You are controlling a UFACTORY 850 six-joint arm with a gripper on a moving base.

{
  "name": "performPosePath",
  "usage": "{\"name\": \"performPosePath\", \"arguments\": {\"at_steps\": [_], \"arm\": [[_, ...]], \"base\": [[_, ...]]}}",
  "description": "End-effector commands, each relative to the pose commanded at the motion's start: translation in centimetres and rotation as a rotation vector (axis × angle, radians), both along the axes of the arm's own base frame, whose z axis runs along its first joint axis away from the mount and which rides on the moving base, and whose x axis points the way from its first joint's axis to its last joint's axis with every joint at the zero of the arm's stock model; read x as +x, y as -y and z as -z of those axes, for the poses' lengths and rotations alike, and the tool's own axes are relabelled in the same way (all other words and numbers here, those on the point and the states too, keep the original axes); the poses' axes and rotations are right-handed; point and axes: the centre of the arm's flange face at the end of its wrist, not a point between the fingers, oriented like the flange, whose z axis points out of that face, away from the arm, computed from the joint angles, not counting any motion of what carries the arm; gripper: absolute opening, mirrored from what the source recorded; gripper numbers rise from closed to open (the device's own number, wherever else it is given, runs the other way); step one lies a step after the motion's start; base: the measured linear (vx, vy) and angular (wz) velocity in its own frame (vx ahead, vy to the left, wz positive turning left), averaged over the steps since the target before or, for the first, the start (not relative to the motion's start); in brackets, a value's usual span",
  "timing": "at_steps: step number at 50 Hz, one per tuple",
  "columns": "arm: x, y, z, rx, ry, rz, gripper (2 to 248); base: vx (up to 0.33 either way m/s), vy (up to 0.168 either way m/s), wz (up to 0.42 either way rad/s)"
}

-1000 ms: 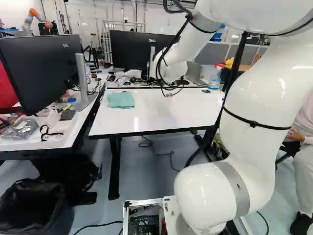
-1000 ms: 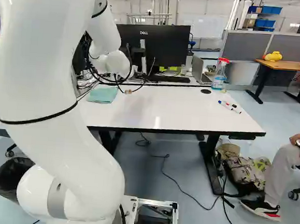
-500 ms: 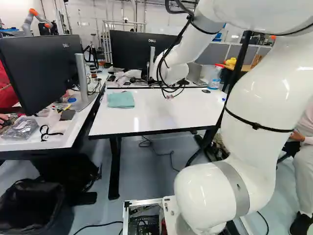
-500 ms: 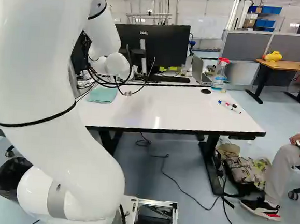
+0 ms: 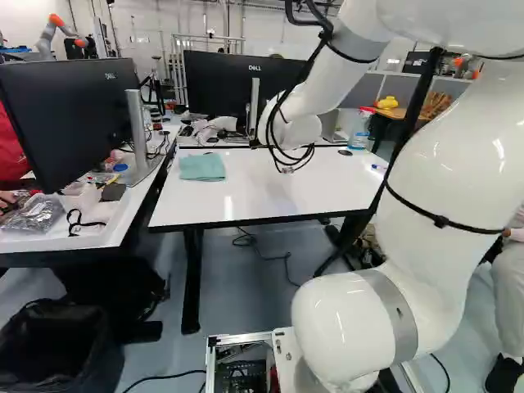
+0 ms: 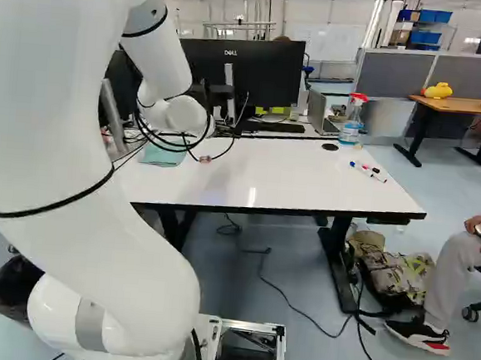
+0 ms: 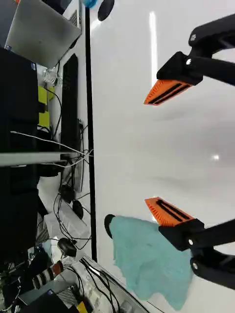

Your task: Clean the table with the green towel

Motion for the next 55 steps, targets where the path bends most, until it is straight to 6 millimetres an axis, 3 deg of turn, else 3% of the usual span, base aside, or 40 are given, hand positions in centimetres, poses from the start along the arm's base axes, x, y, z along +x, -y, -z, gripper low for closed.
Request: {"name": "performPosePath", "arguments": {"at_steps": [55], "arm": [[-13.9, 2.0, 6.4, -0.008, 0.143, 0.027, 247]], "base": [[0.0, 0.0, 0.0]]}}
